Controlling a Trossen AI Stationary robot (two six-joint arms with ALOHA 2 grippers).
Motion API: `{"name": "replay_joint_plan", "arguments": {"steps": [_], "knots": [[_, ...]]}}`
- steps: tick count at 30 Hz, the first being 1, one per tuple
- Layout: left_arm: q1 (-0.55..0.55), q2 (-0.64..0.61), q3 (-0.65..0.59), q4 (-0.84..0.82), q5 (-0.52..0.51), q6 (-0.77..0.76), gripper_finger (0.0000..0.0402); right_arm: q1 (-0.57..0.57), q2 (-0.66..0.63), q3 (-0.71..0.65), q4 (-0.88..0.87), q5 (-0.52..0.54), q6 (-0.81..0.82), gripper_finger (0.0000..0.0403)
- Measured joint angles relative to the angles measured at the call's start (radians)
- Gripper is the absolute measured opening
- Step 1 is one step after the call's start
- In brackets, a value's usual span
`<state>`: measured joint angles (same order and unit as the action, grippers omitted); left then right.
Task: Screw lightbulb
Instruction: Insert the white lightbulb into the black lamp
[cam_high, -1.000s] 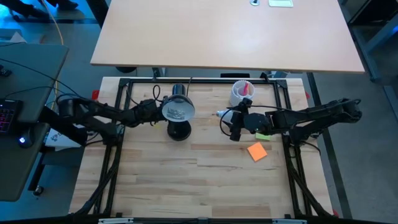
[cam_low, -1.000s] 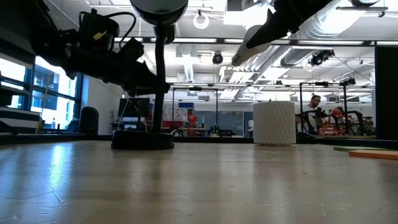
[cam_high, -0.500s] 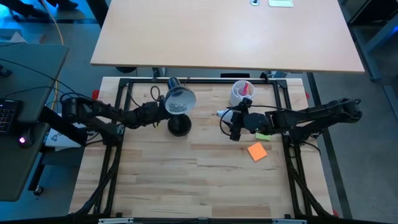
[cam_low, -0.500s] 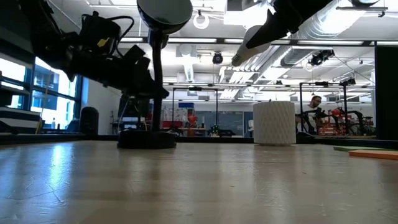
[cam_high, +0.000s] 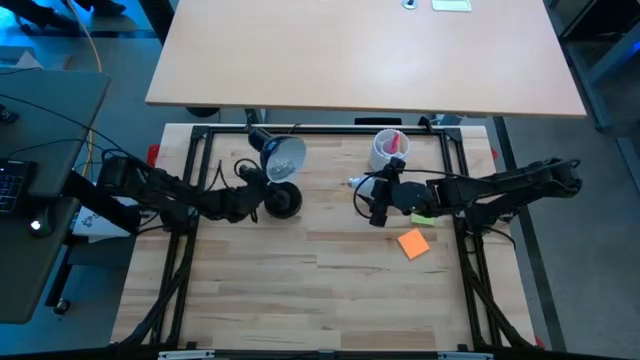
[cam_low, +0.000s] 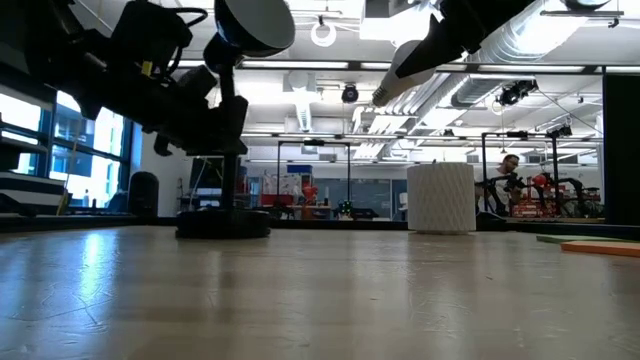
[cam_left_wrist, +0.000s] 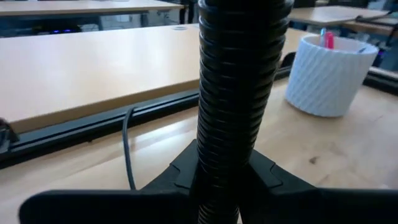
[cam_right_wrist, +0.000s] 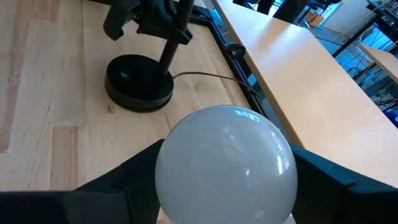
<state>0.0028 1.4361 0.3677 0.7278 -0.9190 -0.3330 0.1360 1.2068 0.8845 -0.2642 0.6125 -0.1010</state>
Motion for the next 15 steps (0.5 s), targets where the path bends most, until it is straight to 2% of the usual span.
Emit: {"name": "replay_joint_plan", "arguments": {"steps": [3,6,12,15], "knots": [[-0.020,0.000,0.029,-0.078,-0.010,-0.009,0.0057,0.000,0.000,0.000,0.000,0.000,0.000,0.0264],[-0.031,-0.002,0.044,-0.127,-0.006,0.036,0.0077,0.000,0.000,0.000,0.002,0.000,0.000,0.0264],[-0.036,-0.018,0.045,-0.157,0.090,0.121,0.0154,0.000,0.000,0.000,0.003,0.000,0.000,0.0264],[-0.037,-0.054,0.045,-0.229,0.111,0.137,0.0196,0.000,0.000,0.000,0.004,0.000,-0.001,0.0264]]}}
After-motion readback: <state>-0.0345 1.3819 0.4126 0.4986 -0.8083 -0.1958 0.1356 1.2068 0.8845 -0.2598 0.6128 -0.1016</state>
